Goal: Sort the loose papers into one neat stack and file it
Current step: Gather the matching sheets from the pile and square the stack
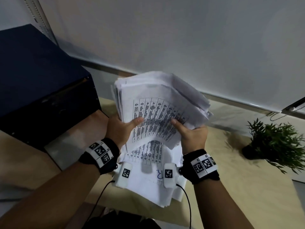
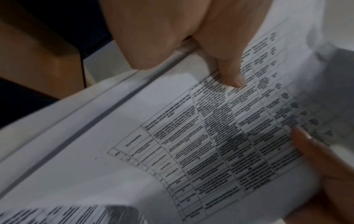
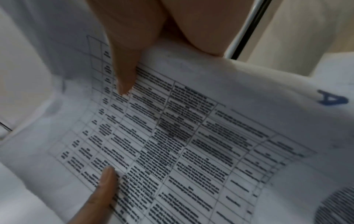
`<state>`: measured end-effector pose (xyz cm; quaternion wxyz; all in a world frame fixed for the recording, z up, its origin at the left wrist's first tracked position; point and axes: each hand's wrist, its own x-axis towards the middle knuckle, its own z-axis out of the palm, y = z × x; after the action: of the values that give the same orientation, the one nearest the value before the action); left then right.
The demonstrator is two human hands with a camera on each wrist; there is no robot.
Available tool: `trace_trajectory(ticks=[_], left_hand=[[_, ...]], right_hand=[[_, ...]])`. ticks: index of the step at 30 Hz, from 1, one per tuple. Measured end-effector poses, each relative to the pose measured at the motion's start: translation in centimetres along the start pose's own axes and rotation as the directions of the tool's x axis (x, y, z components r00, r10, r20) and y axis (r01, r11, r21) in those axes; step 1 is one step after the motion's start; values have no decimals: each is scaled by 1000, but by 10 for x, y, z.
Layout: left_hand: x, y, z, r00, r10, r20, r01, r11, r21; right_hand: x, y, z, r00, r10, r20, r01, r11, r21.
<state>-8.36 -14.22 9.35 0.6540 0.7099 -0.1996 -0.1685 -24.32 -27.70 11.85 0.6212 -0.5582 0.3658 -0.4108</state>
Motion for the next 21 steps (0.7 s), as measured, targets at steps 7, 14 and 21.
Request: trace_trajectory(ticks=[7,14,21], left_hand=[[-2,-36,-3,984,-178,-1,175,964,201],[21,-1,-41,981,108,-159,-43,930,365],[27,-3,-70,977,5,-215,64,947,314]], right_hand=[[-3,96,-15,926,337,-168,-351,613,-708],[-28,139,6,823,413,-391,-482,141,-865],[-8,139,-1,766,508,-394,-518,125,-846]])
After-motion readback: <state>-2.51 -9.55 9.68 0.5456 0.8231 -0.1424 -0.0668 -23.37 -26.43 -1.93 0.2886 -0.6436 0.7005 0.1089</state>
